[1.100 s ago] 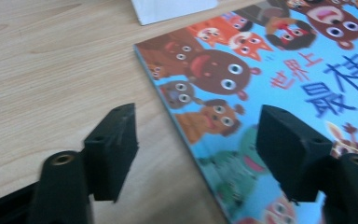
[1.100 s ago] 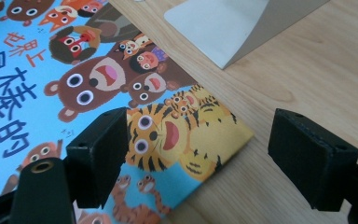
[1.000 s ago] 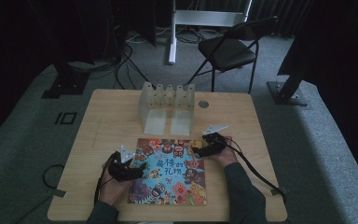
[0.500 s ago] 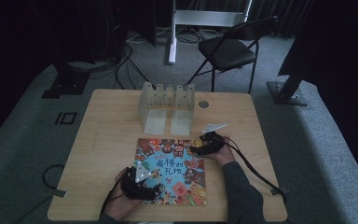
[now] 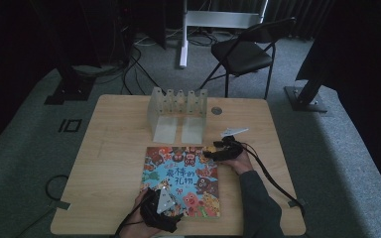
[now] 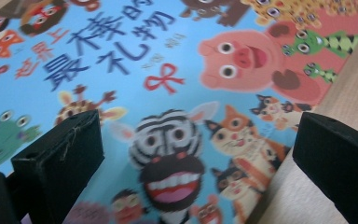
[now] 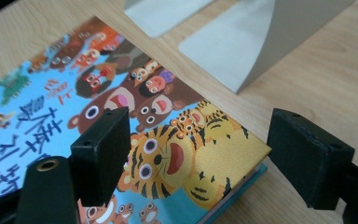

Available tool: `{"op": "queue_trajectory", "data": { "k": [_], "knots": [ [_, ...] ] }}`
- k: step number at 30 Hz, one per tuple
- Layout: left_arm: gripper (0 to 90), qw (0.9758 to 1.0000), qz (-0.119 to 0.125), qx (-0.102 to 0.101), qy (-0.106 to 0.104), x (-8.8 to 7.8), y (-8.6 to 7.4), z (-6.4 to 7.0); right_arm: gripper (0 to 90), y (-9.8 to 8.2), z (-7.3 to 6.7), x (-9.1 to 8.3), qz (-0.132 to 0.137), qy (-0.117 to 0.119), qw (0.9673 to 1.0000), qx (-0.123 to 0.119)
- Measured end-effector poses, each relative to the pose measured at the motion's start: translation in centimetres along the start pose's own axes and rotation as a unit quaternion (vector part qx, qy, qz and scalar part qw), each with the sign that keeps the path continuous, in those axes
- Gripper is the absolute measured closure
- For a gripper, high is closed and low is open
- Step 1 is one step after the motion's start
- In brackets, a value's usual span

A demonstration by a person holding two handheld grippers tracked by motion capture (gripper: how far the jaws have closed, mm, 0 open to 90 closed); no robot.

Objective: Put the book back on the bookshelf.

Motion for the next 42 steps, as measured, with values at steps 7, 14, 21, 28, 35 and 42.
{"op": "queue_trajectory", "data": {
  "k": [7,14,21,28,35,42],
  "knots": [
    [0.0,0.9998,0.005,0.017,0.003,0.5,0.7,0.8,21.9,1.2,-0.7,-1.1,0.011,0.007,0.9999,-0.004],
    [0.1,0.9981,-0.003,0.050,0.036,1.5,1.3,1.7,22.0,1.8,-1.1,-1.4,0.013,0.008,0.9999,-0.006],
    [0.6,0.9965,0.033,0.050,0.058,0.4,1.8,1.5,23.0,1.8,-0.9,-1.7,0.014,-0.003,0.9999,0.003],
    [0.7,0.9961,0.050,0.042,0.060,-0.3,2.3,1.1,24.5,1.7,-1.8,-2.0,0.004,0.022,0.9997,0.011],
    [0.7,0.9964,0.052,0.040,0.055,-0.3,2.3,0.9,32.9,1.7,-2.8,-1.8,-0.012,0.050,0.9986,0.015],
    [2.3,0.9971,0.058,0.023,0.042,-0.7,2.0,0.9,39.6,2.0,-2.9,-2.1,0.001,0.056,0.9982,0.022]
  ]
}}
Point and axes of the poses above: each handheld gripper's, and its own axes: x roughly forward along the jaws, y roughly out of its top, z roughly to its right, the point moved 4 cm from there along x, roughly forward along the jaws, and after that the axes turned 8 degrees about x, right-handed, at the moved point
